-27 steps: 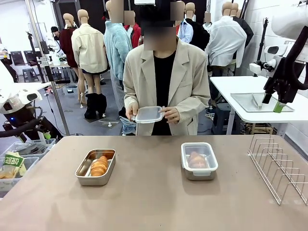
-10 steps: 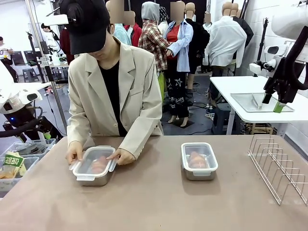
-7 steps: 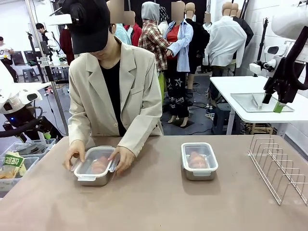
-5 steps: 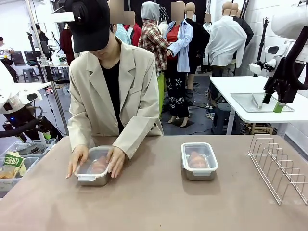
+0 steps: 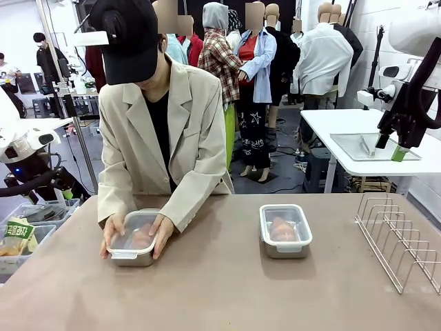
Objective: Place the bread in airtight containers.
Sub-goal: Release when the human grabs the Airtight Container lid.
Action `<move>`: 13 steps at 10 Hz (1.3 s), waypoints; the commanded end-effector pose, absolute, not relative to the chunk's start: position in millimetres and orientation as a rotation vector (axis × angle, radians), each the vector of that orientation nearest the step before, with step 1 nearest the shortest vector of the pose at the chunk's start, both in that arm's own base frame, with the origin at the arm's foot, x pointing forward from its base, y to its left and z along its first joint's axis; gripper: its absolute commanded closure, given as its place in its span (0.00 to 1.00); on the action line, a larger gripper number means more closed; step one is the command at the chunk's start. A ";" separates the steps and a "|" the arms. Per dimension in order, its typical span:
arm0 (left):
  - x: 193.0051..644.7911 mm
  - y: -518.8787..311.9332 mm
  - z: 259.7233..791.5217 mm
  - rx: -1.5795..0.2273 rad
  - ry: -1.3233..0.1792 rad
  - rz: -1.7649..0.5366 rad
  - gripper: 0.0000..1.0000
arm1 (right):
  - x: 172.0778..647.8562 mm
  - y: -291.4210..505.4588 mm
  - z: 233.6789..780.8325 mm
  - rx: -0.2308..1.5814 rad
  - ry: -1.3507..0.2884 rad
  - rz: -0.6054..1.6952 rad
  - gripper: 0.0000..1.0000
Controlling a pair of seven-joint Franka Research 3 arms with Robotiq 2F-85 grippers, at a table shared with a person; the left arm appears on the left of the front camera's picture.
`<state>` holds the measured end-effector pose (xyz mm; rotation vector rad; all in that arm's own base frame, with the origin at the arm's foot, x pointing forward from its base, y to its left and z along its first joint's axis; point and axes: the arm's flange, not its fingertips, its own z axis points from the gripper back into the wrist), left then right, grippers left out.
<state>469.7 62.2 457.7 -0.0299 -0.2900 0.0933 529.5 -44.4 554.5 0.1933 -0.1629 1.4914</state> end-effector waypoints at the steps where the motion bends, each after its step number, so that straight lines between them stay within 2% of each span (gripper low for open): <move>1: 468.0 64.3 459.0 -0.021 -0.290 0.088 0.00 | 528.1 -44.9 554.4 0.192 -0.153 1.502 0.00; 13: 468.0 64.3 459.0 -0.021 -0.290 0.088 0.00 | 528.1 -44.9 554.4 0.192 -0.153 1.502 0.00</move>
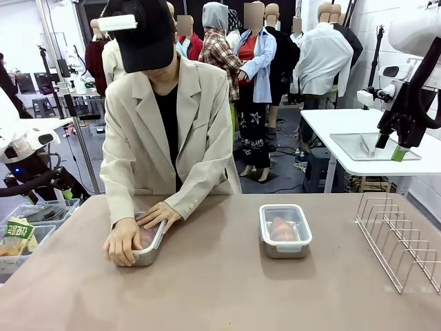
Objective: Place the bread in airtight containers.
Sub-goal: Release when the human grabs the Airtight Container lid.
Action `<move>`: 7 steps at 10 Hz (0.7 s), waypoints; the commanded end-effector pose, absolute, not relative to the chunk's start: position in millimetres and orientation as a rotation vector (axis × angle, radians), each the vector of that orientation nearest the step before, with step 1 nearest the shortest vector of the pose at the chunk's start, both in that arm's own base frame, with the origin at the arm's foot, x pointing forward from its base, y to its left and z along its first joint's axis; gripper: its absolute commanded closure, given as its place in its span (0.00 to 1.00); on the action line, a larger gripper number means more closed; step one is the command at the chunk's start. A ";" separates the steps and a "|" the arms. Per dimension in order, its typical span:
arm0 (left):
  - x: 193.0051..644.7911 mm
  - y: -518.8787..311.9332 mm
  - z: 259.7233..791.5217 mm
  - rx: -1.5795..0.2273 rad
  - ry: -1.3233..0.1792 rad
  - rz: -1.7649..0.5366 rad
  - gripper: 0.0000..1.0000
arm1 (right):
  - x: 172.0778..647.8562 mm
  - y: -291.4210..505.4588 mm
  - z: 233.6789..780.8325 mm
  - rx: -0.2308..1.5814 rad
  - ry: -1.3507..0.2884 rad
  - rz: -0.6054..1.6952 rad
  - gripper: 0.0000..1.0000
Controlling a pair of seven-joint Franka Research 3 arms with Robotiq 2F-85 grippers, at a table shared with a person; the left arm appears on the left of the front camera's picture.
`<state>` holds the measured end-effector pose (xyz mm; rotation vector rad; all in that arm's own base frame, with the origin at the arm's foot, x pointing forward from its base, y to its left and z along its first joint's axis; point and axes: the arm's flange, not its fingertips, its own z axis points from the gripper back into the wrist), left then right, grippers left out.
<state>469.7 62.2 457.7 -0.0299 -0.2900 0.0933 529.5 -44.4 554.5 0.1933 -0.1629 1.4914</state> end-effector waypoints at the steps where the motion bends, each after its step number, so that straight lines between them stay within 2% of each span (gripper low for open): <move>1: 468.0 64.3 459.0 -0.021 -0.290 0.088 0.00 | 528.1 -44.9 554.4 0.192 -0.153 1.502 0.00; 7: 468.0 64.3 459.0 -0.021 -0.290 0.088 0.00 | 528.1 -44.9 554.4 0.192 -0.153 1.502 0.00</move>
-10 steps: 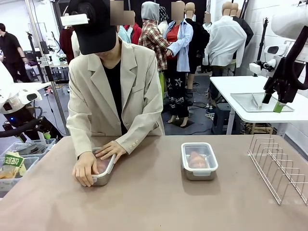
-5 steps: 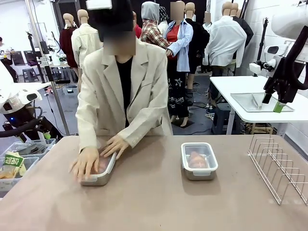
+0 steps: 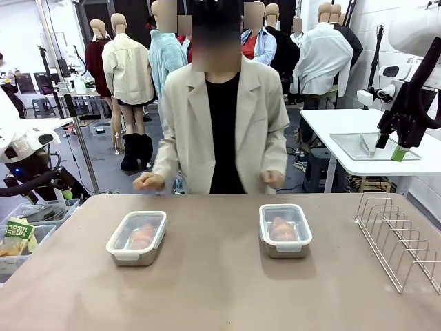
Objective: Place the bread in airtight containers.
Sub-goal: Release when the human grabs the Airtight Container lid.
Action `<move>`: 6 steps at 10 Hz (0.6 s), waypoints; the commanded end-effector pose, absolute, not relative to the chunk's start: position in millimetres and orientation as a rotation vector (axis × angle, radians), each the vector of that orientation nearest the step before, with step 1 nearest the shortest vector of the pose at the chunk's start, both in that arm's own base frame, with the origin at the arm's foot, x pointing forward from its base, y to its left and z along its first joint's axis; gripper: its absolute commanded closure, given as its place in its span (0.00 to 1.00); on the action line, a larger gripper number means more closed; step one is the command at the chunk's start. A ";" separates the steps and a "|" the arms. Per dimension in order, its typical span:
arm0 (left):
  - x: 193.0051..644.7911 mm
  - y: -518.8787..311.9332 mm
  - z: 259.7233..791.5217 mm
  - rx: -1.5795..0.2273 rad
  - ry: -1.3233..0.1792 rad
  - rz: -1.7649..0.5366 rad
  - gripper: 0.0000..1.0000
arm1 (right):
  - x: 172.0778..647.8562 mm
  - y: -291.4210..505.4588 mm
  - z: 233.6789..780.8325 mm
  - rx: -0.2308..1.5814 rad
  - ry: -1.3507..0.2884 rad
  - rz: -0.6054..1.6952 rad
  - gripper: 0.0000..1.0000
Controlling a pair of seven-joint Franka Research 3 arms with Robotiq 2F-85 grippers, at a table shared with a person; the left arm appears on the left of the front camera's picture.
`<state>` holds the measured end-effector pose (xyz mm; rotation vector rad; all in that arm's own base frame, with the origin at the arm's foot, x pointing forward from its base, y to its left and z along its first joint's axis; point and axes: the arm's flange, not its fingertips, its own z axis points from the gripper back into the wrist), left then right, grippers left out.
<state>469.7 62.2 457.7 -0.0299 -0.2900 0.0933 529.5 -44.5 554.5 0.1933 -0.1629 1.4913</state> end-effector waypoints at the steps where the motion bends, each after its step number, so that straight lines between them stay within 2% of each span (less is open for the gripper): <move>1: 468.0 64.3 459.0 -0.021 -0.290 0.088 0.00 | 528.1 -44.9 554.4 0.192 -0.153 1.502 0.00; 6: 468.0 64.3 459.0 -0.021 -0.290 0.088 0.00 | 528.1 -44.9 554.4 0.192 -0.153 1.502 0.00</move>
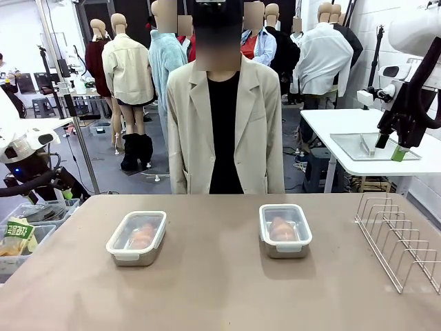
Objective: Place the bread in airtight containers.
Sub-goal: Release when the human grabs the Airtight Container lid.
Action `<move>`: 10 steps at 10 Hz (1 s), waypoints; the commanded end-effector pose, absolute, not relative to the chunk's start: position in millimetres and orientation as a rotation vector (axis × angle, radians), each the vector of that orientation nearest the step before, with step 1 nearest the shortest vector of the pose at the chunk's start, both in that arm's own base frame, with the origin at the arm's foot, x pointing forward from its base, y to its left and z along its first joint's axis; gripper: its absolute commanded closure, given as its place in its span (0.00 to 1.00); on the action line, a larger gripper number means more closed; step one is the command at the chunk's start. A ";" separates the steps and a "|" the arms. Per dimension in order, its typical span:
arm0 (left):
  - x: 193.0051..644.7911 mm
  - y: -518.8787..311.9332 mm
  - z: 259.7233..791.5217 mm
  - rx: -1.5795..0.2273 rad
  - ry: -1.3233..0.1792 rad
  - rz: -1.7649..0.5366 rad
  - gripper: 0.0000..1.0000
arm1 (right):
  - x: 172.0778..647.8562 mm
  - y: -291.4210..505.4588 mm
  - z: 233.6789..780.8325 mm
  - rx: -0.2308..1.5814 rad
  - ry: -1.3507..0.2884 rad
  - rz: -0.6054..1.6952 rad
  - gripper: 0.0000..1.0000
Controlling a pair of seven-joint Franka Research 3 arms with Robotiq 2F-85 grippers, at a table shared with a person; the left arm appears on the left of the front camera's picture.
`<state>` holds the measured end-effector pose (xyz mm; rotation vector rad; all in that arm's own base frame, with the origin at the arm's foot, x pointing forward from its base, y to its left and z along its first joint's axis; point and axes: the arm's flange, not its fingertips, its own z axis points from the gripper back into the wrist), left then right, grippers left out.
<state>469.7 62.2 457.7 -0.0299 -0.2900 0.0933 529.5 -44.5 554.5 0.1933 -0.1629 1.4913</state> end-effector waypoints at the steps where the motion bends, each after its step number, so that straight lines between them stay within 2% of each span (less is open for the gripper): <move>1: 468.0 64.3 459.0 -0.021 -0.290 0.088 0.00 | 528.1 -44.9 554.4 0.192 -0.153 1.502 0.00; 10: 468.0 64.3 459.0 -0.021 -0.290 0.088 0.00 | 528.1 -44.9 554.4 0.192 -0.153 1.502 0.00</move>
